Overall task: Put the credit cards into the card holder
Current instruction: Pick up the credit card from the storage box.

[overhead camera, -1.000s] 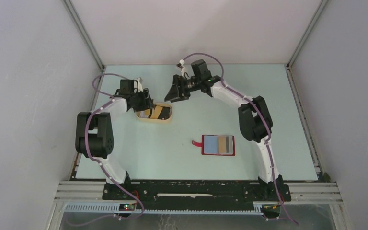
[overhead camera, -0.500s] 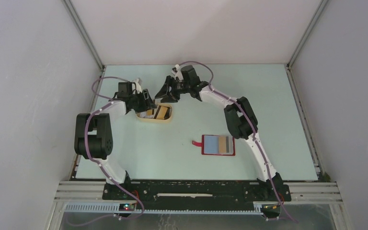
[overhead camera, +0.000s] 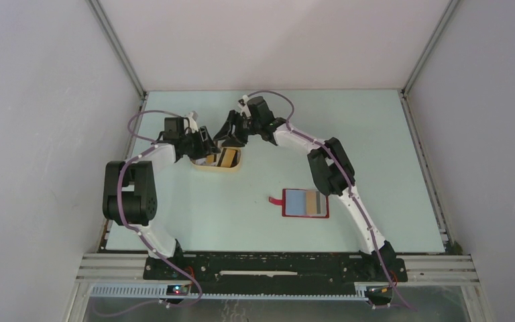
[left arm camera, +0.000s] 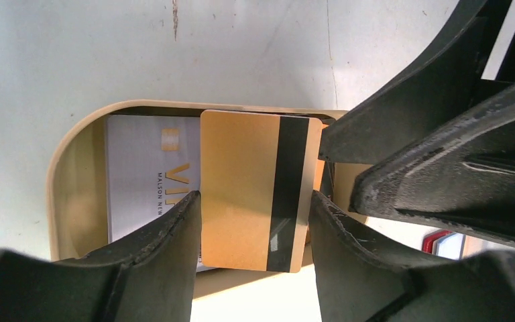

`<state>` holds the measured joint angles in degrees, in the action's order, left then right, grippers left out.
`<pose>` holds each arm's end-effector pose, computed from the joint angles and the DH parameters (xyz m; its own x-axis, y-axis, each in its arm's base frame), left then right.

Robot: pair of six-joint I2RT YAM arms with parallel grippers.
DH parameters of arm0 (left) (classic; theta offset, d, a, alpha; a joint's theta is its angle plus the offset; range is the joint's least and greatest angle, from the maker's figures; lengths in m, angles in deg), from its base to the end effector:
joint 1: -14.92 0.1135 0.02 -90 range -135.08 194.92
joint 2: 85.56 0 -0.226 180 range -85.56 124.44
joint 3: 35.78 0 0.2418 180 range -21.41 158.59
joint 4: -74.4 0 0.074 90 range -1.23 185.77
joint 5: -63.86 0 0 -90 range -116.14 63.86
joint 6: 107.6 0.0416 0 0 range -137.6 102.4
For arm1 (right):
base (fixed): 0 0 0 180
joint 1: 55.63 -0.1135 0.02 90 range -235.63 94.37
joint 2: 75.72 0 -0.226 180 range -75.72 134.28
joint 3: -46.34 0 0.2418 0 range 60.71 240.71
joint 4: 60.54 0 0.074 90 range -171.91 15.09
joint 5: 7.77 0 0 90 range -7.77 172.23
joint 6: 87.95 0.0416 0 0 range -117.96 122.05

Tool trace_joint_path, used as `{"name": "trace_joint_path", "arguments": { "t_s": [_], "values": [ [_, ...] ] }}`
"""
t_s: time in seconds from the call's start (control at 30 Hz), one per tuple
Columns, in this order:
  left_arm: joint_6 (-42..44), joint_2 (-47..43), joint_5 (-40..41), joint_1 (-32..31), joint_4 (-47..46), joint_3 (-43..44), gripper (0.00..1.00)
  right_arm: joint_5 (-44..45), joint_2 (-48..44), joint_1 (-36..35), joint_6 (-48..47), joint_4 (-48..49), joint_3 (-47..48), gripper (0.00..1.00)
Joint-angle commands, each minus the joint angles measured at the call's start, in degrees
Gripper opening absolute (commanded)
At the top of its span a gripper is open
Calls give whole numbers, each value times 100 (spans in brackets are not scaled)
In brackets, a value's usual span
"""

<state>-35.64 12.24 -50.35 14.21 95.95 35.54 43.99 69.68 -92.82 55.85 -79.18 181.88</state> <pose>0.3417 -0.0213 0.1464 -0.7953 -0.2726 -0.5414 0.0413 0.8668 -0.4970 0.4130 0.3457 0.1495 -0.9573 0.0692 -0.2807 -0.2296 0.4081 0.8836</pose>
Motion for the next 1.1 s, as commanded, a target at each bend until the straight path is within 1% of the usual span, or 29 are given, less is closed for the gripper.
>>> {"name": "trace_joint_path", "arguments": {
  "t_s": [0.0,0.07,0.27,0.37,0.5,0.6,0.7,0.73,0.8,0.87,1.0,1.07],
  "values": [
    [-87,-271,-199,18,-239,-145,33,196,103,-84,120,51,256,62],
    [-109,-259,-272,18,-261,-142,33,163,136,-103,166,120,281,61],
    [-166,-257,-419,20,-348,-185,33,185,270,-180,177,157,411,53],
    [-195,-272,-465,18,-388,-221,33,187,336,-213,175,129,432,52],
    [-215,-240,-454,18,-415,-227,35,133,376,-236,179,166,445,41],
    [-242,-208,-471,18,-436,-216,39,110,376,-236,133,155,490,32],
    [-244,-215,-465,24,-437,-226,48,96,355,-220,65,70,531,24],
    [-244,-237,-444,27,-437,-237,51,85,342,-204,54,44,527,18],
    [-244,-287,-408,27,-443,-267,55,53,315,-178,20,7,523,9],
    [-244,-359,-379,40,-439,-302,58,17,298,-151,-10,-5,520,0],
    [-257,-608,-328,53,-519,-479,61,-160,283,-107,-112,35,531,0],
    [-277,-759,-303,53,-593,-593,65,-185,269,-97,-137,37,539,0]
  ]
}}
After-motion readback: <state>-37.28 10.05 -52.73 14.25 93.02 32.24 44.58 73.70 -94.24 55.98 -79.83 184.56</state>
